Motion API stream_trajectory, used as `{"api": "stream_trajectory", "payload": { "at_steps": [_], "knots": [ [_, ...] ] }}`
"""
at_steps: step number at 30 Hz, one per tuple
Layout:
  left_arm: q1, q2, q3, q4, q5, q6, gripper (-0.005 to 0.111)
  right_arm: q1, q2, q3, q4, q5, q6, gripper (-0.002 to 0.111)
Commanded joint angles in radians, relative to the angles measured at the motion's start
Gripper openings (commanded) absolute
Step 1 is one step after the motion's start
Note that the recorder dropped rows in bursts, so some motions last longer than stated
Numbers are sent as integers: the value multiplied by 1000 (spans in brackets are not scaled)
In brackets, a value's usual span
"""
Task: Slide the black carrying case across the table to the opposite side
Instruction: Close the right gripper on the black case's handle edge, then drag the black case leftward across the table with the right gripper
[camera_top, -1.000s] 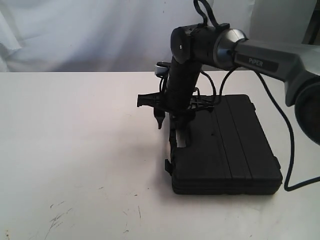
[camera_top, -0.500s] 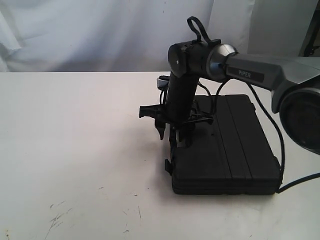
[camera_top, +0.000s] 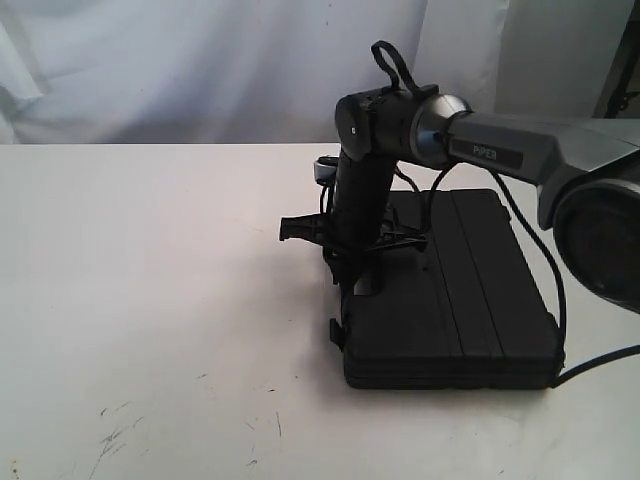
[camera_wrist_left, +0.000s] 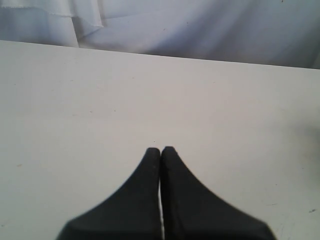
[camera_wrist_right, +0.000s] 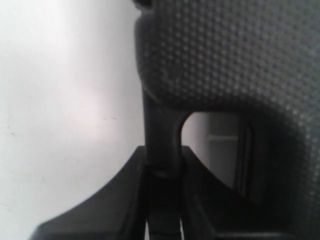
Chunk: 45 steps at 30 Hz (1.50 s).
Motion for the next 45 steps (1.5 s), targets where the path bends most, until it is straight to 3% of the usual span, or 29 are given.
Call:
{"api": "stream_trajectory", "payload": {
  "at_steps": [1, 9, 13, 45],
  "knots": [
    [2, -5, 4, 1, -11, 1, 0, 19, -4, -19, -6, -22, -29, 3],
    [2, -5, 4, 1, -11, 1, 0, 59, 62, -169, 9, 19, 11, 2],
    [2, -5, 4, 1, -11, 1, 0, 63, 73, -170, 132, -55, 15, 2],
    [2, -5, 4, 1, -11, 1, 0, 130, 73, -190, 255, -256, 87, 2]
  ]
}}
